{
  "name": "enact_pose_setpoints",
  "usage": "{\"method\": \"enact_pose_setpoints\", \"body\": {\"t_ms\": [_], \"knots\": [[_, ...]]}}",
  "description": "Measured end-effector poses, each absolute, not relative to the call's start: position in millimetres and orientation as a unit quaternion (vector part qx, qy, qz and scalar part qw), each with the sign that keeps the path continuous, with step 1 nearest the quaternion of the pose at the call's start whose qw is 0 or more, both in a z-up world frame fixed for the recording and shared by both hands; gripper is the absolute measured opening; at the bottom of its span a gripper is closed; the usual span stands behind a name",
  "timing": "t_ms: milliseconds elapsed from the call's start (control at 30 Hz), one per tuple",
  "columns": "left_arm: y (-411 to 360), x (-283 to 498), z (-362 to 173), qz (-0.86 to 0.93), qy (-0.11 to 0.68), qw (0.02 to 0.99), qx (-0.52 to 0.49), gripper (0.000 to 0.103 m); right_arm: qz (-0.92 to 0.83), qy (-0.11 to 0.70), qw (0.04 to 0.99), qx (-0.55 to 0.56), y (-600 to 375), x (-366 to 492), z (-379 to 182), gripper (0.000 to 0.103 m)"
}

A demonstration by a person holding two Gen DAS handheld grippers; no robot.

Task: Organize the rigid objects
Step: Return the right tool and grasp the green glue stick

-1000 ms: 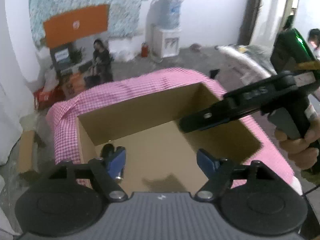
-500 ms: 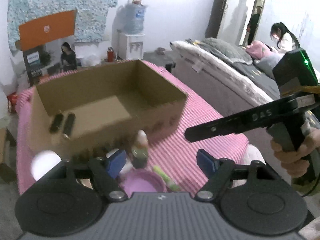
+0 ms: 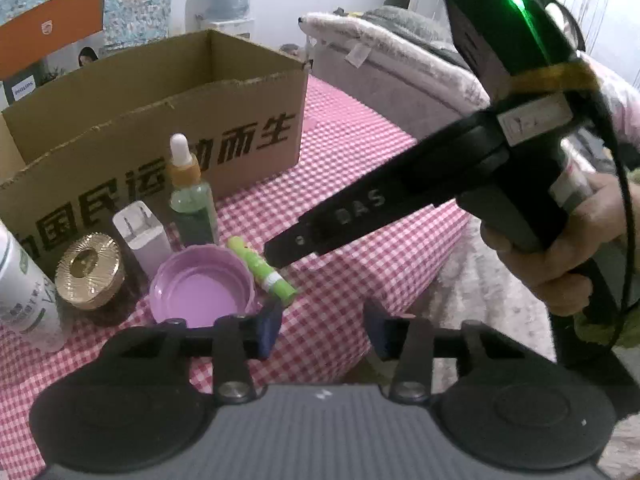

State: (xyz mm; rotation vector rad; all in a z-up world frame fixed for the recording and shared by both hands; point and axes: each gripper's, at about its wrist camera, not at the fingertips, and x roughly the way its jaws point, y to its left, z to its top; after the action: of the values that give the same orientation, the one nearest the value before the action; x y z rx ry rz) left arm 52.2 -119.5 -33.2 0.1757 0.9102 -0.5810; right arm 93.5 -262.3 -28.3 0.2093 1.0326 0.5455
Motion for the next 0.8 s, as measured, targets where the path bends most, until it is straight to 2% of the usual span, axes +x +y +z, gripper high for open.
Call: {"method": "enact_pose_setpoints", "body": {"t_ms": [367,533,800], "knots": [[-123,68,-51,-0.257,0.438,0.856,0.095,0.043,0.268,0.507,0.817,0.064,-242,107,-41,0.023],[-123,72,-54,-0.252,0.442,0.856,0.093,0.043,0.27,0.508,0.816,0.053,-236,112,-43,0.015],[-125,77,-59,-0.267,0.452,0.847,0.083,0.047,0.254,0.511,0.819,0.063,-240,110,-41,0.014]]}}
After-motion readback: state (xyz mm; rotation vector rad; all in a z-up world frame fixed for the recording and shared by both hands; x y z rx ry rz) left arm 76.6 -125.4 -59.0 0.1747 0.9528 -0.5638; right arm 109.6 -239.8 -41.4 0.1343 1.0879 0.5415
